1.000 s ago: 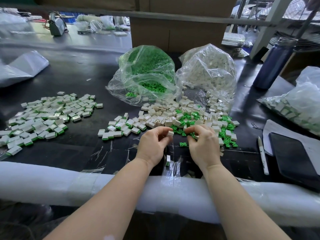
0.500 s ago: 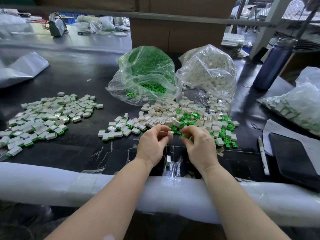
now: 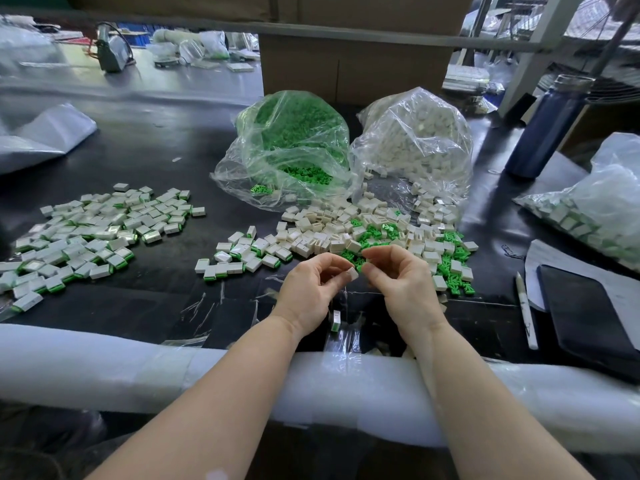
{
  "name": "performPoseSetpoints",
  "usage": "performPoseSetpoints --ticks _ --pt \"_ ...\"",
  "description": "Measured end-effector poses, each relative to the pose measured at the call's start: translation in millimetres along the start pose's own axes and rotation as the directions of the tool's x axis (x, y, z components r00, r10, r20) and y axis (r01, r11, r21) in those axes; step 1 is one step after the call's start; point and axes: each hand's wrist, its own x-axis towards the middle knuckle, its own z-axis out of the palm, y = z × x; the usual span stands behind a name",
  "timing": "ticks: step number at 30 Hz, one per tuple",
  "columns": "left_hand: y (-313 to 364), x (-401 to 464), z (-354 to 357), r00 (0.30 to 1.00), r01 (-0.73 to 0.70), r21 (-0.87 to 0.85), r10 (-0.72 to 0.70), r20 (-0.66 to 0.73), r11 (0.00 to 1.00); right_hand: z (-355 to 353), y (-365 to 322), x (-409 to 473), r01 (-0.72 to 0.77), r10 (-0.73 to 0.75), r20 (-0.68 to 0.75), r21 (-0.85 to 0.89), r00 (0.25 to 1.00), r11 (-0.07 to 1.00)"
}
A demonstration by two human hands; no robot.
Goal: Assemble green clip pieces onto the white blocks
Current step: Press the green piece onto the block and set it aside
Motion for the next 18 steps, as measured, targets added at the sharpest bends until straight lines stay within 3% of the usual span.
performPoseSetpoints --ticks 7,12,18 --pt "1.0 -0.4 -0.5 1.000 0.008 0.018 -0.009 0.024 1.000 0.6 1.0 0.0 -0.019 0.018 -0.014 -0.010 1.000 1.000" --pt "1.5 -0.7 0.0 0.999 0.022 0.004 -0.022 0.038 1.000 -0.5 -0.4 -1.2 -0.047 0.047 0.003 0.074 0.999 0.996" --pt "1.0 -0.6 -1.2 1.000 0.020 -0.009 -0.020 0.024 1.000 0.7 0.8 -0.6 -0.029 0.029 0.018 -0.029 0.999 0.999"
